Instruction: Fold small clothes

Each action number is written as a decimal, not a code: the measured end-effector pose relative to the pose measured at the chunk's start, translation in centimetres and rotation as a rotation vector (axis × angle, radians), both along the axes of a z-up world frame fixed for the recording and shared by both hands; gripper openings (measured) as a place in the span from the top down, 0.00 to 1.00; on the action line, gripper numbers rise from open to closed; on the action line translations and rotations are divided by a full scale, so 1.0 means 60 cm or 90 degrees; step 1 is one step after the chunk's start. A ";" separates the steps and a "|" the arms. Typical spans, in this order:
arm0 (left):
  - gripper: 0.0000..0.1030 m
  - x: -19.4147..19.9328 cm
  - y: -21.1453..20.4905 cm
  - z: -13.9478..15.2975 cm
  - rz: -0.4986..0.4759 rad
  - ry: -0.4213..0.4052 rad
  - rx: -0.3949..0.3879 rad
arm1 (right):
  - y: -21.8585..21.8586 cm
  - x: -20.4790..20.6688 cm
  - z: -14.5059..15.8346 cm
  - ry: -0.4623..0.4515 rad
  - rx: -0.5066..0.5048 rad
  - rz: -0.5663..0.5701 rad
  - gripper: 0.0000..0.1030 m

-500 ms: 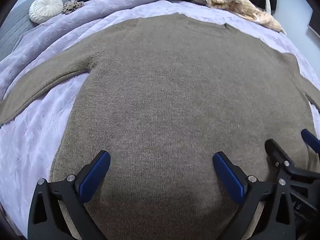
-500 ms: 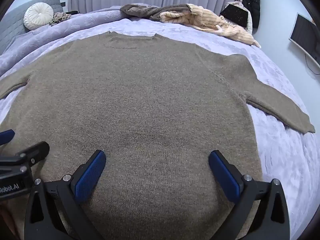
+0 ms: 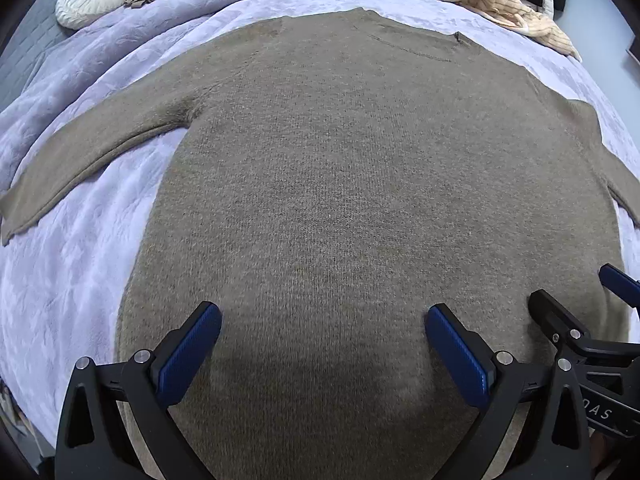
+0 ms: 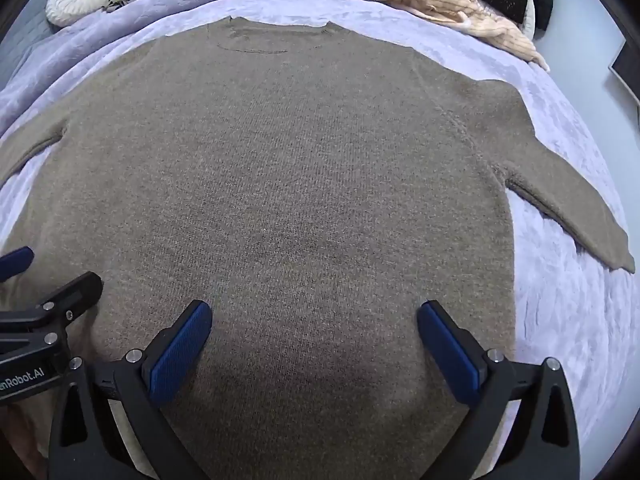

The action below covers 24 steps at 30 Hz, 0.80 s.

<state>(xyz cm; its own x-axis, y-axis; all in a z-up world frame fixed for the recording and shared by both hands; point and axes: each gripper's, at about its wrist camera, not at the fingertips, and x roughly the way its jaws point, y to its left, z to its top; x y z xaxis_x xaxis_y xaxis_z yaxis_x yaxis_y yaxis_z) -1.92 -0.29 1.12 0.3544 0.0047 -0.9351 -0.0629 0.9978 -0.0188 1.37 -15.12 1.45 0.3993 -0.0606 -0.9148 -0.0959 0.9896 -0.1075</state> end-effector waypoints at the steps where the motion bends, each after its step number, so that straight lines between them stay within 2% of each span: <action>1: 0.00 0.001 0.005 0.007 0.002 0.004 -0.006 | -0.001 -0.004 0.008 -0.003 0.002 -0.002 0.00; 6: 0.00 -0.011 0.012 0.025 0.024 0.010 -0.005 | 0.009 -0.023 0.045 -0.039 -0.008 0.011 0.00; 8: 0.00 0.007 0.015 0.037 0.036 0.018 -0.004 | 0.009 -0.026 0.057 -0.045 -0.007 0.010 0.00; 14: 0.00 -0.003 0.053 0.056 0.041 0.007 -0.016 | 0.011 -0.027 0.076 -0.044 0.009 0.005 0.00; 19: 0.00 -0.012 0.052 0.035 0.019 0.022 -0.028 | 0.016 -0.036 0.065 -0.035 0.014 0.011 0.00; 22: 0.00 -0.010 0.046 0.006 0.006 0.051 -0.014 | 0.018 -0.040 0.037 -0.007 0.018 0.012 0.00; 24: 0.00 -0.013 0.047 -0.004 -0.010 0.046 0.006 | 0.018 -0.040 0.005 0.034 0.022 0.012 0.00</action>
